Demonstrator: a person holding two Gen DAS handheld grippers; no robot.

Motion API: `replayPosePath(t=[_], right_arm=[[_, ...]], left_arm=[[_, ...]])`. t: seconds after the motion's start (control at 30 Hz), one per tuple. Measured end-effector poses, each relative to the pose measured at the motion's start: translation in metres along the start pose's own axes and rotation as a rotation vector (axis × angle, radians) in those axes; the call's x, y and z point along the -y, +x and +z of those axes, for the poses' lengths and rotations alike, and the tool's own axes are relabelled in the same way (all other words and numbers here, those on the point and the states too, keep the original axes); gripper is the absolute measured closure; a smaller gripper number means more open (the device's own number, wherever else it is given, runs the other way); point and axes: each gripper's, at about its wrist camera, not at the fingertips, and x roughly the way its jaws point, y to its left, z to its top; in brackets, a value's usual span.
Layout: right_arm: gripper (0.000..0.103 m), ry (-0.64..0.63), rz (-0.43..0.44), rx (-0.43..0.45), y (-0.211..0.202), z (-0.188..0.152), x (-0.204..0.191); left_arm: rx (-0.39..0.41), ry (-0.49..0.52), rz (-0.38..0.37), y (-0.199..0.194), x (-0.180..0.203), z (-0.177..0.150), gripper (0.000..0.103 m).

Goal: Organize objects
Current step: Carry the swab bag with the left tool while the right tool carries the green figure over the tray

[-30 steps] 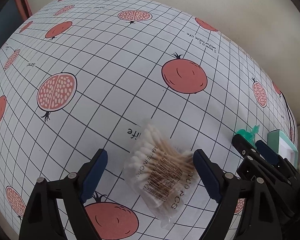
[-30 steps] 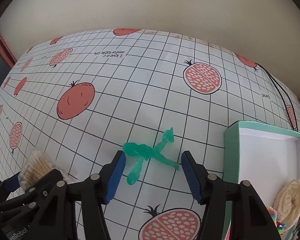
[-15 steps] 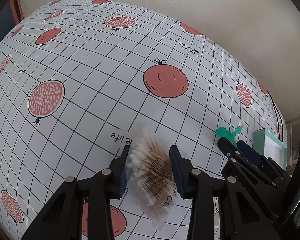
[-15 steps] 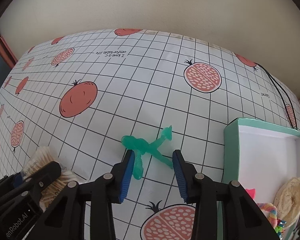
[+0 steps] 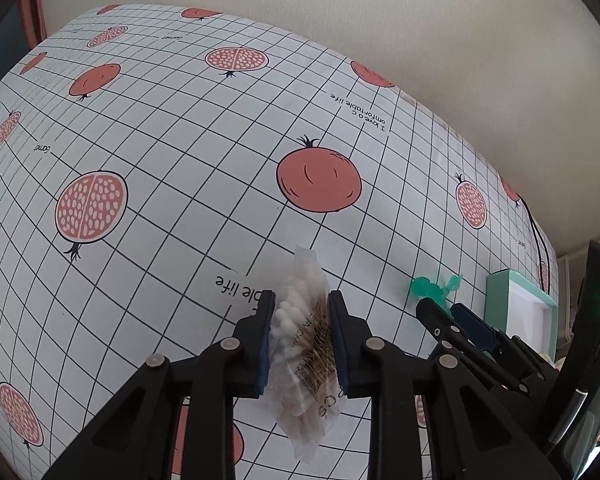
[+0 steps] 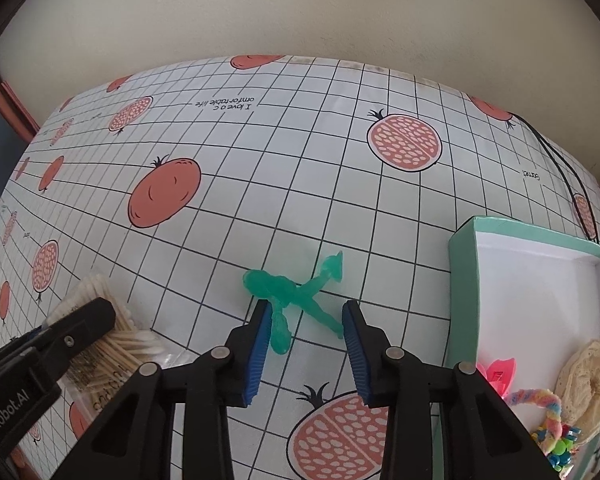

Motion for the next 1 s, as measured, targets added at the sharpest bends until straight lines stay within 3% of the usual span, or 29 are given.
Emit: replayPosePath(t=[0.5,1.0], right_arm=[[0.065,0.02,0.03,0.078,-0.051,-0.008,0.011],[0.065,0.114,0.008,0.144,-0.1,-0.051,0.068]], left_arm=[[0.075,0.001,-0.051,-0.032,0.011,0.004,0.076],[0.119,0.056,-0.095,-0.057,0.06,-0.012,0.076]])
